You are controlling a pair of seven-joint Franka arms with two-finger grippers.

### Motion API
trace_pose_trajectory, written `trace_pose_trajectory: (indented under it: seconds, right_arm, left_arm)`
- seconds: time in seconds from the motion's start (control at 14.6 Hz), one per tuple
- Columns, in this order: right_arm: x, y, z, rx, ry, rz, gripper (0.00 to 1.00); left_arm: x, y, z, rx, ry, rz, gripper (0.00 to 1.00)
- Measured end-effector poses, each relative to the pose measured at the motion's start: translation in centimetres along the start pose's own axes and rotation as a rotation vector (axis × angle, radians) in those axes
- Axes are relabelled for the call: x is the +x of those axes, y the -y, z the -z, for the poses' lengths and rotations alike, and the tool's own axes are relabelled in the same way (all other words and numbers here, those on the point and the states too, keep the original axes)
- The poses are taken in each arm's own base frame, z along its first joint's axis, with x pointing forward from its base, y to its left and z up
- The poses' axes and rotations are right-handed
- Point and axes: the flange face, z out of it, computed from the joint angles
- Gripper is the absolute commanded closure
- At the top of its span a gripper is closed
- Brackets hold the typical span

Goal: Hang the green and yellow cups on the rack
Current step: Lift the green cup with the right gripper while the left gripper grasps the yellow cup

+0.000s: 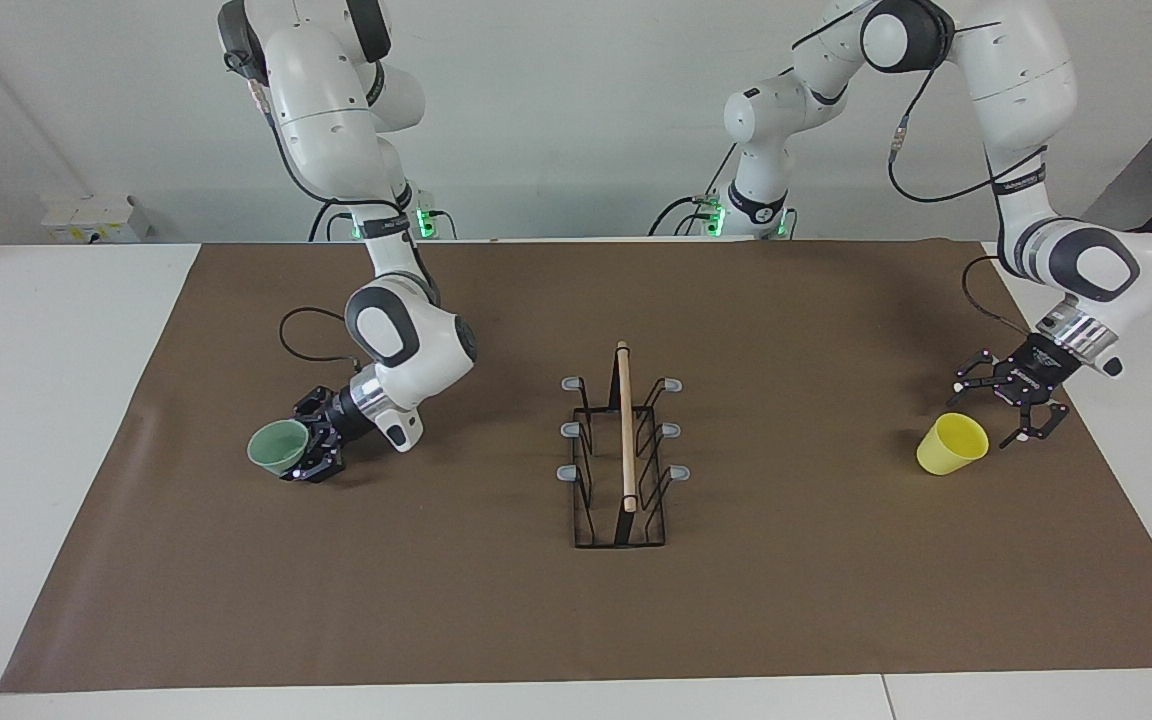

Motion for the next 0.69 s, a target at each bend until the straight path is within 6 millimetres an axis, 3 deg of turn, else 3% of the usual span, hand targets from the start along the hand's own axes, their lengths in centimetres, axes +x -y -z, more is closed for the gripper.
trace_pose_trajectory:
  seconds: [0.34, 0.69]
  right_arm:
    - [-2.2, -2.9, 5.7, 0.065, -0.081, -0.167, 1.00]
    - [-8.7, -4.2, 10.0, 0.182, -0.258, -0.350, 1.00]
  left_arm:
    - [-1.1, 1.4, -2.2, -0.082, 0.084, 0.097, 0.00]
    - [-2.6, 1.9, -4.5, -0.140, 0.051, 0.110, 0.00]
